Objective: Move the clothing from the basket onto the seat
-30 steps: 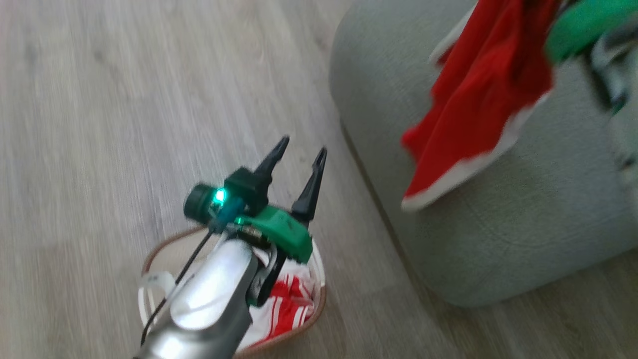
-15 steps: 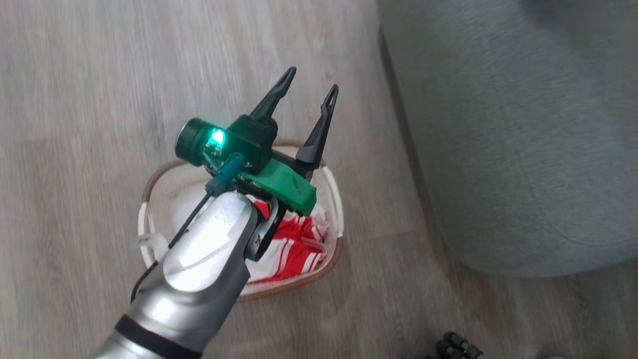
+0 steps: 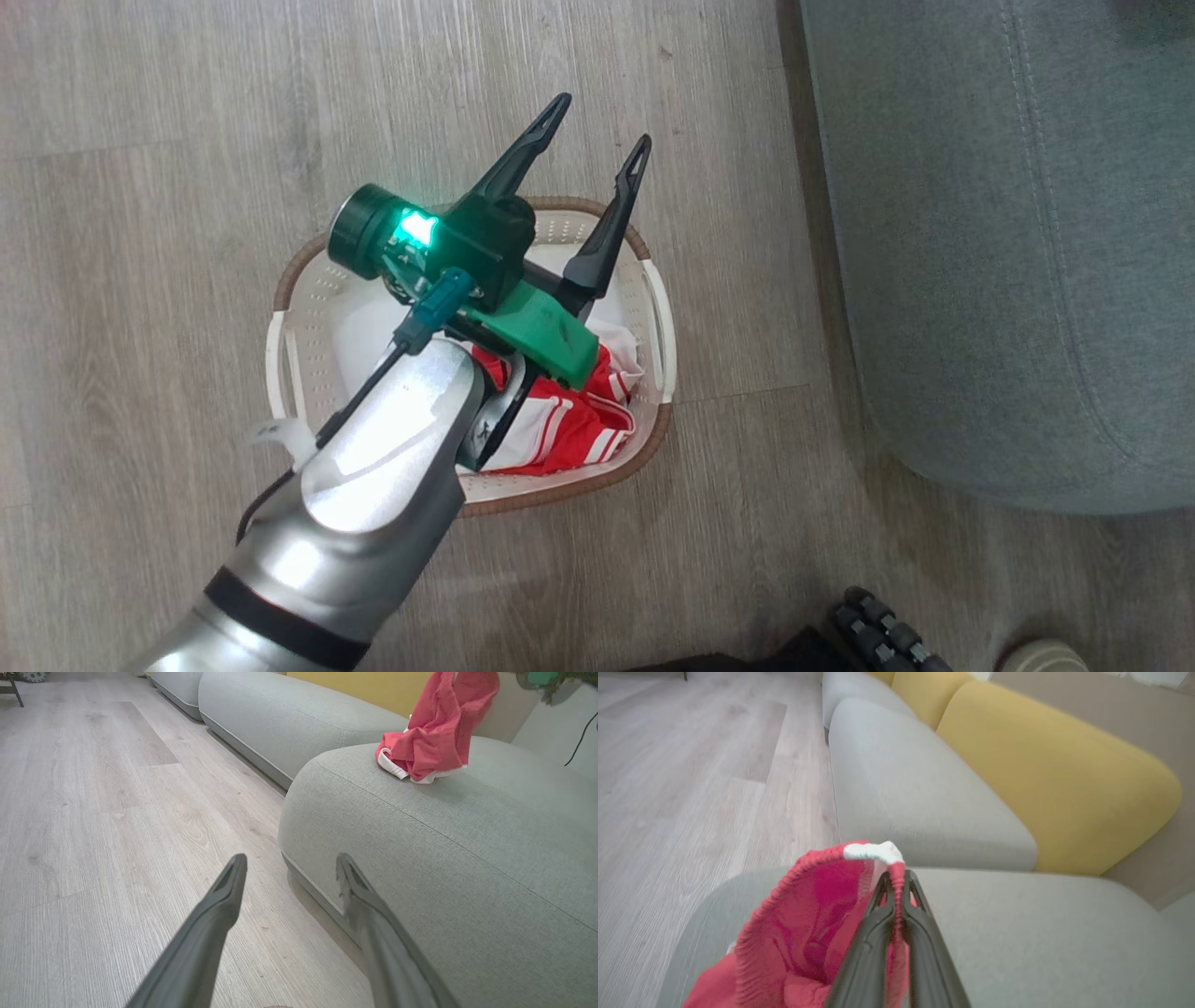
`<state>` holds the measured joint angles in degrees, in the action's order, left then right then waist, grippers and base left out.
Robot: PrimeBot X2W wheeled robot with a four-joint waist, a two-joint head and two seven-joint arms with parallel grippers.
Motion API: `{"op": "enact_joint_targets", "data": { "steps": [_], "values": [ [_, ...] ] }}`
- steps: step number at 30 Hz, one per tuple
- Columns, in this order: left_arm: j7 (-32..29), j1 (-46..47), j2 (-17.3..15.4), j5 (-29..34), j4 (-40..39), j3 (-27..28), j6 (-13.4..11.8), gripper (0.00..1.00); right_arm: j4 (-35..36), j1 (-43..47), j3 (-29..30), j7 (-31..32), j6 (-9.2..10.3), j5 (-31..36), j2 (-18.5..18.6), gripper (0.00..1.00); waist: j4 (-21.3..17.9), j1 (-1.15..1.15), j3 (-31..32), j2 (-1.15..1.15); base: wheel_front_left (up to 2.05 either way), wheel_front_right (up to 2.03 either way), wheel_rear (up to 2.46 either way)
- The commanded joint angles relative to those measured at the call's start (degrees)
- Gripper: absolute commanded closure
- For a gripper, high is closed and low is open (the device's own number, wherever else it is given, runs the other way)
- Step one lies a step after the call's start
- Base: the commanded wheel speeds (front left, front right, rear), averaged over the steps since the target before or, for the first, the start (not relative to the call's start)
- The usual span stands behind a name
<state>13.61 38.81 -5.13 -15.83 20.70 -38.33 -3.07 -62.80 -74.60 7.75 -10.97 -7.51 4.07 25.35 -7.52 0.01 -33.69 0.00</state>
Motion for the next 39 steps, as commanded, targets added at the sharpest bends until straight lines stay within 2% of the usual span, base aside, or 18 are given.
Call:
{"op": "enact_joint_targets", "data": {
  "steps": [1,11,12,13,14,25,39],
  "values": [
    [-0.19,0.29,-0.78,0.18,-2.08,0.89,-0.39,0.0,0.7,0.84,0.74,-0.88,0.02,0.75,0.17,1.0,-0.15,-0.01,-0.06,0.0,0.0,0.0,0.0],
    [-0.51,-0.7,-1.05,-0.05,-1.83,-0.16,-0.58,0.0,-4.84,7.13,4.66,-2.54,0.02,4.39,-1.15,1.0,-0.88,-0.01,0.66,0.0,0.0,0.0,0.0],
    [-0.51,-0.72,-1.02,-0.1,-1.78,-0.25,-0.59,0.0,-5.09,7.52,4.98,-2.7,0.02,4.7,-1.19,0.82,-0.93,-0.01,0.77,0.0,0.0,0.0,0.0],
    [-0.51,-0.77,-1.0,-0.18,-1.73,-0.32,-0.62,0.0,-5.32,7.94,5.28,-2.85,0.02,5.0,-1.25,0.45,-0.98,-0.01,0.91,0.0,0.0,0.0,0.0],
    [-0.48,-0.85,-1.0,-0.28,-1.65,-0.35,-0.61,0.0,-5.53,8.37,5.56,-2.98,0.02,5.25,-1.4,0.0,-1.03,-0.01,1.09,0.0,0.0,0.0,0.0],
    [0.41,-2.55,-0.72,-2.24,-0.55,0.31,-0.98,0.0,-4.96,13.53,5.12,-3.96,0.02,4.32,-2.94,0.0,-1.38,-0.01,5.36,0.0,0.0,0.0,0.0],
    [1.33,-6.7,-0.22,-4.92,0.23,3.56,-2.13,0.0,3.9,20.9,-1.11,-4.02,0.02,-2.63,-2.75,0.0,1.3,-0.01,14.4,0.0,0.0,0.0,0.0]
  ]
}}
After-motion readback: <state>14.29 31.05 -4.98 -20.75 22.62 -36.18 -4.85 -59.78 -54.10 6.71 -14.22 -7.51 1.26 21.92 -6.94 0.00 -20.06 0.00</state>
